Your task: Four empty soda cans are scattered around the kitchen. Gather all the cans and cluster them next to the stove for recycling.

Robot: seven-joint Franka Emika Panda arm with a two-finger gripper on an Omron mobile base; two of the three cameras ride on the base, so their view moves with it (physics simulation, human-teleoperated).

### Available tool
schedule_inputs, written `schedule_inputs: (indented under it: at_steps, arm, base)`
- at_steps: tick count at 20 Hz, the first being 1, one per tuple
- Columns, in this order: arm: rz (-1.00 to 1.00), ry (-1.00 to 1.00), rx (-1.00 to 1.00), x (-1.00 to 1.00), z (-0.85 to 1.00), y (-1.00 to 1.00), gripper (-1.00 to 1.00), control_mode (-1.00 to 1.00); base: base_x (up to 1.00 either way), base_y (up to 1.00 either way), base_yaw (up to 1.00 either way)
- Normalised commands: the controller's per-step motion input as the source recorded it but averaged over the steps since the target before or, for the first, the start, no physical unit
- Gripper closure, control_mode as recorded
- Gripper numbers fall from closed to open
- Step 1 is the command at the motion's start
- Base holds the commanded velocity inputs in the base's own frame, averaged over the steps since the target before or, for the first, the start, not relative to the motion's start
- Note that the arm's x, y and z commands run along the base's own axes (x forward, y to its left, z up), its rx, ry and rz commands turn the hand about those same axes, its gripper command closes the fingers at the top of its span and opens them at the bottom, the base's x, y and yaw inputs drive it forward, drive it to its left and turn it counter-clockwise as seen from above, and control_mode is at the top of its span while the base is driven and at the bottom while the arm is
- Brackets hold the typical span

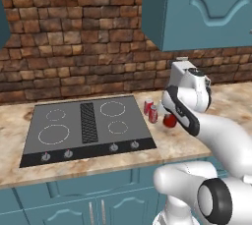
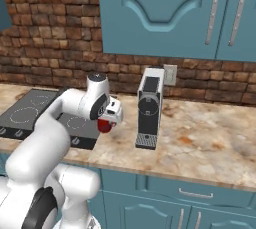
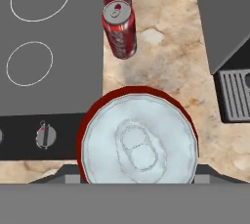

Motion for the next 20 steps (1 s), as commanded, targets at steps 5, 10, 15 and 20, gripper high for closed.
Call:
schedule_inputs:
  at_steps: [5, 10, 15, 20]
  arm:
    - [0.0, 0.0, 0.0, 0.28, -0.29, 0.0, 1.0, -1.0]
    - [0.0, 0.0, 0.0, 0.35, -0.32, 0.0, 1.0, -1.0]
    - [0.0, -0.01, 0.0, 0.38, -0.29, 0.0, 1.0, -1.0]
    - [0.0, 0.0, 0.0, 0.41, -0.17, 0.0, 1.0, -1.0]
  base:
    - [0.0, 0.0, 0.0]
    - [0.0, 0.0, 0.0]
    - [0.0, 0.0, 0.0]
    - [0.0, 0.0, 0.0]
